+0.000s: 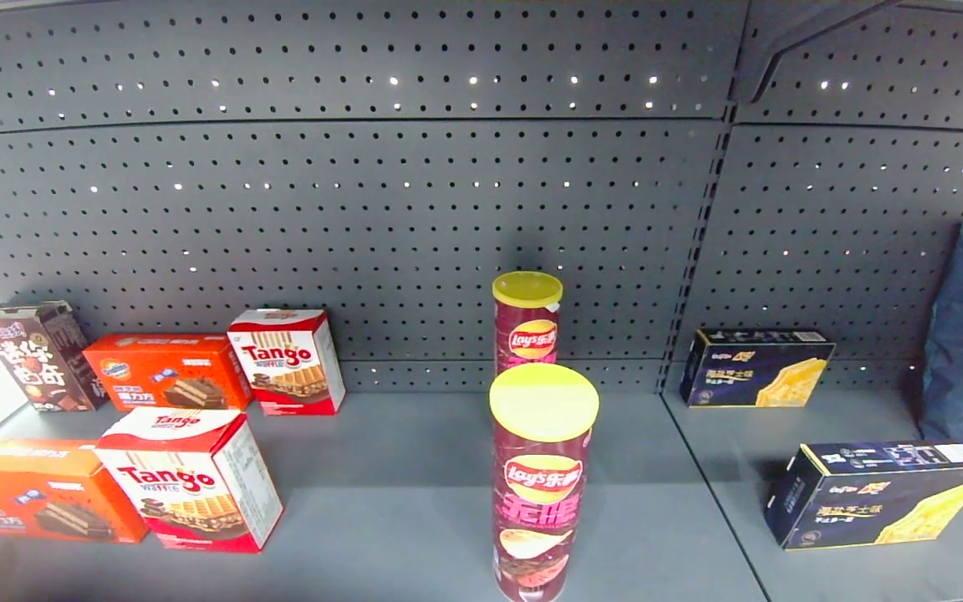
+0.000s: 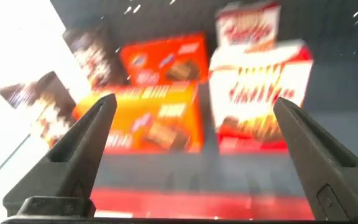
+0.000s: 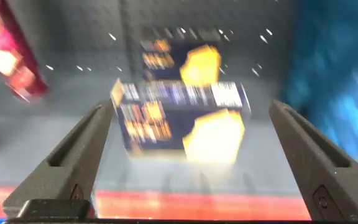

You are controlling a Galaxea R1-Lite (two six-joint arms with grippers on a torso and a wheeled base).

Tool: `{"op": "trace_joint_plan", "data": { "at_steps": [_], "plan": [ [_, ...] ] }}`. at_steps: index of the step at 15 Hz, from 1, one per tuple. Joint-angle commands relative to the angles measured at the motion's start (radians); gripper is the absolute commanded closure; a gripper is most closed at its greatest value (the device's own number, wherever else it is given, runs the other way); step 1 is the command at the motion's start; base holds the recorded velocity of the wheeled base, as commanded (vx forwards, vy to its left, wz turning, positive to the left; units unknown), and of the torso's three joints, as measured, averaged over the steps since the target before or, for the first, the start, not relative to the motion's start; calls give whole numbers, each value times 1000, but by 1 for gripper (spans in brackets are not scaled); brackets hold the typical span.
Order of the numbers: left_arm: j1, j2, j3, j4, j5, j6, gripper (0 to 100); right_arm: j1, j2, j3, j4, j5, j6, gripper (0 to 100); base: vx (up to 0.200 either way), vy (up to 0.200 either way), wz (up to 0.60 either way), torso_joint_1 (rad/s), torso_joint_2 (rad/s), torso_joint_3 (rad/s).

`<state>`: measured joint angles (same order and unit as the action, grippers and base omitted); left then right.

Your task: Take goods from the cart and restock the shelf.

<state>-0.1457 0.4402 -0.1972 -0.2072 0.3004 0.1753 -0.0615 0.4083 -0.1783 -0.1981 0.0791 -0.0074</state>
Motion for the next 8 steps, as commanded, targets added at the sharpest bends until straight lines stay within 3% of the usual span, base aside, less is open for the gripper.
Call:
{"op": "trace_joint_plan", "data": {
  "at_steps": [1,3,5,8],
  "plan": [
    [21,-322,28,232,25,9,0,-67,-316,132,129,-13,0,0,0,0,0,0,0,0],
    [21,-354,27,266,31,19,0,-69,-313,178,77,-101,6,0,0,0,0,0,0,0],
    [21,-354,39,264,28,21,0,-69,-312,178,147,-154,15,0,0,0,0,0,0,0],
    [21,-354,116,184,28,23,0,-67,-312,178,204,-76,14,0,0,0,0,0,0,0]
  ]
}}
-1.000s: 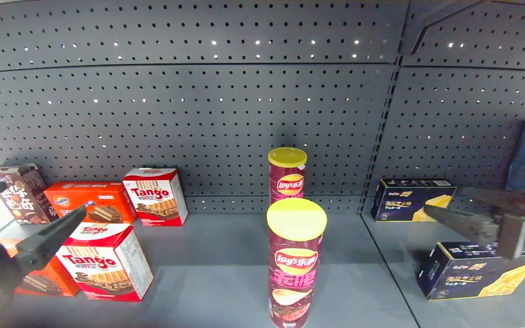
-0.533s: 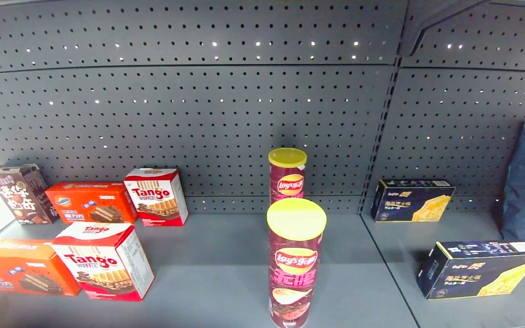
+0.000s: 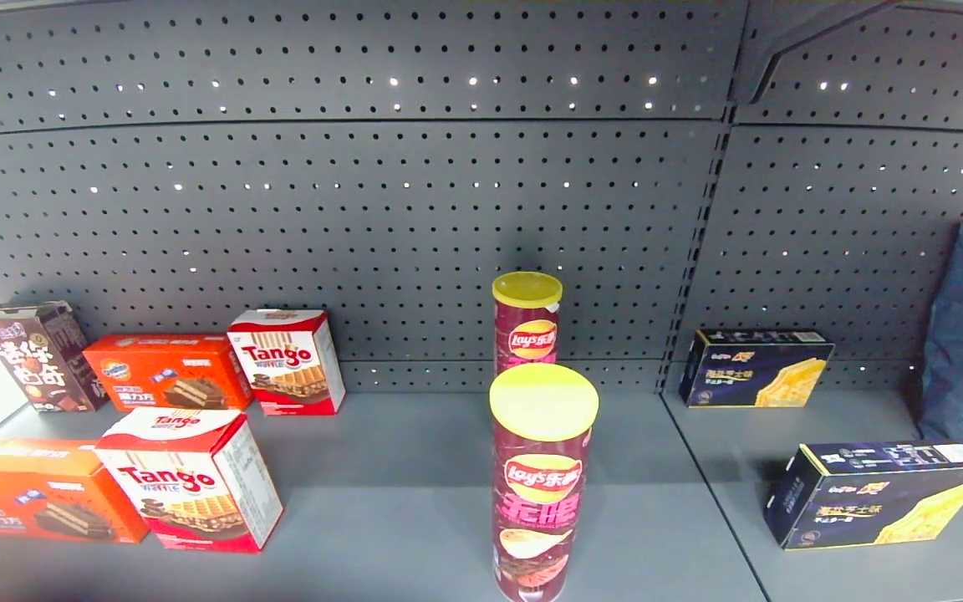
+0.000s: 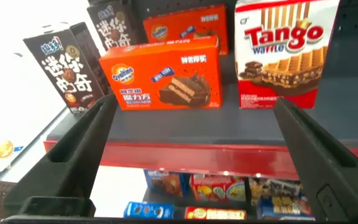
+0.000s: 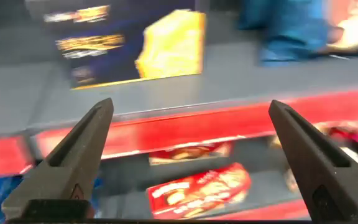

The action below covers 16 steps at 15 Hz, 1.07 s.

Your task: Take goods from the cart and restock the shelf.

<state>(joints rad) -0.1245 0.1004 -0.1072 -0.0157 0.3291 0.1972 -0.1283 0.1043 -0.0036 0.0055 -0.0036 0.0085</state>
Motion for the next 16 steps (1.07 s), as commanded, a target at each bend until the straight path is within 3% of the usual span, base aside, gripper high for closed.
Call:
{"op": "trace_joint_plan", "data": {
  "at_steps": [1,6,8,12,15,16],
  "plan": [
    [0,-15,58,-46,-1,1,0,-2,-8,4,1,4,-2,0,0,0,0,0,0,0],
    [0,-15,66,-64,2,-4,0,-1,-8,4,1,4,-2,0,0,0,0,0,0,0],
    [0,-15,78,-66,-1,-5,0,118,-6,1,4,2,-2,0,0,0,0,0,0,0],
    [0,-15,84,-64,-9,-5,0,130,-101,2,-1,2,-1,0,0,0,0,0,0,0],
    [0,-13,107,-49,-67,-10,0,130,-101,2,-1,2,-1,0,0,0,0,0,0,0],
    [-4,-13,107,-44,-122,-12,0,130,-101,4,-1,2,-1,0,0,0,0,0,0,0]
  ]
}}
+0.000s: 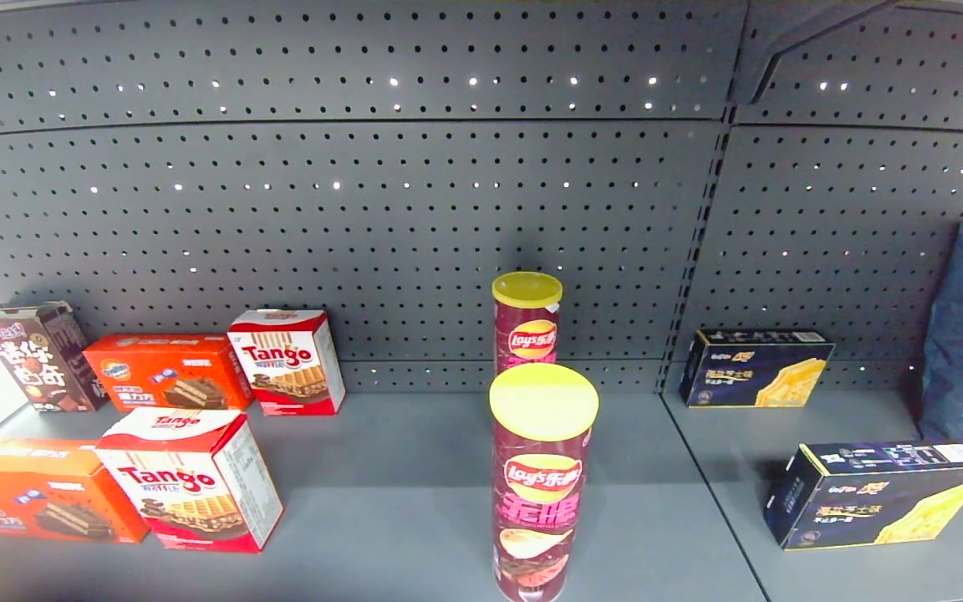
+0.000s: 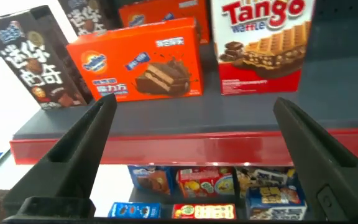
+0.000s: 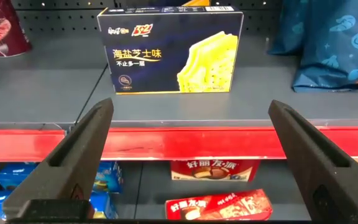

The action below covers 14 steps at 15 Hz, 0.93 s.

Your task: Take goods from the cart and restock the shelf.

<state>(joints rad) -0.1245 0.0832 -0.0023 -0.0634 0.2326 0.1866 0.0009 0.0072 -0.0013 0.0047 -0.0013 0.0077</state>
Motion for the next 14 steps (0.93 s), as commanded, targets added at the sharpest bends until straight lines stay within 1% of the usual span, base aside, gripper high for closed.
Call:
{"op": "trace_joint_plan", "data": {
  "at_steps": [1,2,3,4,5,6,7,8,9,10,11,12,13,14],
  "plan": [
    [-14,6,2,5,-87,-3,0,1,-4,1,0,0,0,0,0,0,0,0,0,0],
    [-27,6,1,5,-118,-3,0,1,-4,1,0,0,0,0,0,0,0,0,0,0],
    [-58,6,1,7,-180,-3,0,1,-4,1,0,0,0,0,0,0,0,0,0,0],
    [-81,6,-1,8,-213,-3,0,1,-4,0,0,0,0,0,0,0,0,0,0,0],
    [-121,4,-4,30,-268,-13,0,1,-4,1,0,0,0,0,0,0,0,0,0,0],
    [-141,3,-10,50,-305,-18,0,1,-4,0,0,0,0,0,0,0,0,0,0,0],
    [-119,23,-31,97,-407,-29,0,1,-4,0,0,0,0,0,0,0,0,0,0,0],
    [-112,52,-34,105,-417,-30,0,1,-4,0,0,0,0,0,0,0,0,0,0,0],
    [-87,93,-34,108,-420,-33,0,1,-4,1,0,0,0,0,0,0,0,0,0,0],
    [0,150,-36,109,-410,-53,0,1,-4,0,0,0,0,0,0,0,0,0,0,0],
    [69,167,-34,109,-403,-75,0,1,-4,0,0,0,0,0,0,0,0,0,0,0],
    [95,165,-34,109,-403,-76,0,1,-4,0,0,0,0,0,0,0,0,0,0,0],
    [178,141,-34,108,-401,-78,0,1,-4,0,0,0,0,0,0,0,0,0,0,0],
    [241,64,-34,108,-401,-78,0,1,-4,1,0,0,0,0,0,0,0,0,0,0]
  ]
}}
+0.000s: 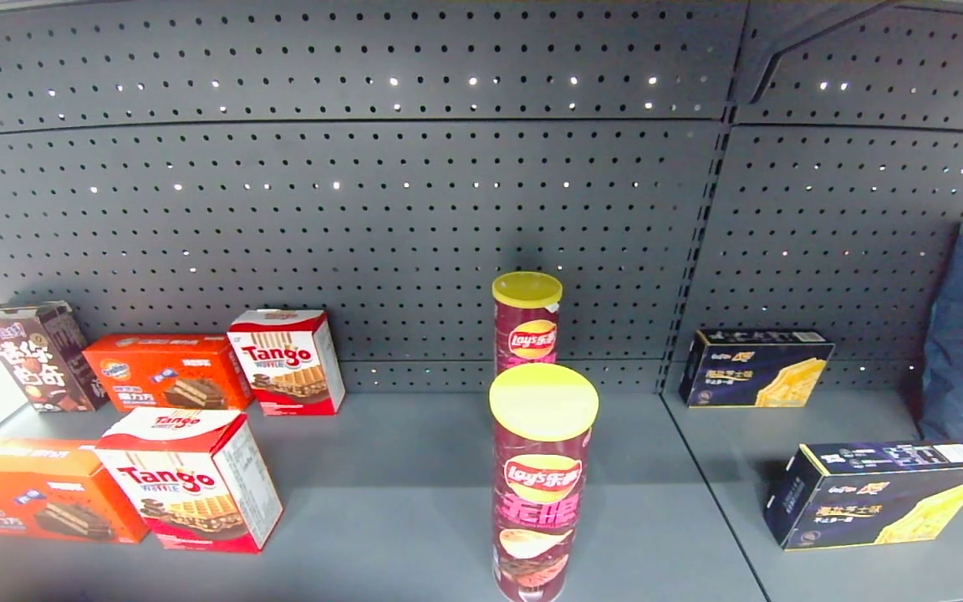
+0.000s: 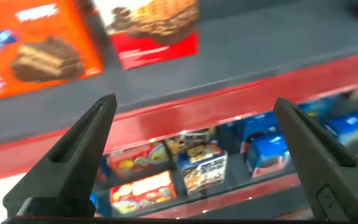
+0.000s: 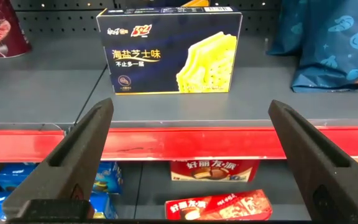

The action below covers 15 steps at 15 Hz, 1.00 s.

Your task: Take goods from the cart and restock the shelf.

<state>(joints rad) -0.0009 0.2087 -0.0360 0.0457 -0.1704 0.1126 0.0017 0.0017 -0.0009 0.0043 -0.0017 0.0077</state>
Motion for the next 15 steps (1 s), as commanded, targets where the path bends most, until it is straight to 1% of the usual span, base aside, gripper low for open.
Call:
{"op": "trace_joint_plan", "data": {
  "at_steps": [1,2,3,4,5,7,8,9,10,11,13,15],
  "plan": [
    [148,-92,-1,-1,5,-5,0,0,1,-1,0,0,0,0,0,0,0,0,0,0],
    [154,-100,1,-4,25,-7,0,0,1,1,0,0,0,0,0,0,0,0,0,0],
    [153,-103,19,-12,177,-8,0,0,1,-1,0,0,0,0,0,0,0,0,0,0],
    [153,-103,31,-24,215,-47,0,0,1,1,0,0,0,0,0,0,0,0,0,0],
    [150,-103,34,-35,213,-60,0,0,1,-1,0,0,0,0,0,0,0,0,0,0],
    [121,-103,34,-35,201,-62,0,0,1,-1,0,0,0,0,0,0,0,0,0,0],
    [50,-106,36,-38,198,-63,0,0,1,-1,0,0,0,0,0,0,0,0,0,0],
    [25,-112,36,-38,197,-62,0,0,1,-1,0,0,0,0,0,0,0,0,0,0],
    [-13,-169,36,-38,183,-56,0,0,1,-1,0,0,0,0,0,0,0,0,0,0],
    [-1,-209,36,-38,146,-56,0,0,1,-1,2,0,0,0,0,0,0,0,0,0],
    [1,-209,36,-43,147,-80,0,0,1,-1,0,0,0,0,0,0,0,0,0,0],
    [1,-209,36,-43,147,-83,0,0,1,-1,0,0,0,0,0,0,0,0,0,0]
  ]
}}
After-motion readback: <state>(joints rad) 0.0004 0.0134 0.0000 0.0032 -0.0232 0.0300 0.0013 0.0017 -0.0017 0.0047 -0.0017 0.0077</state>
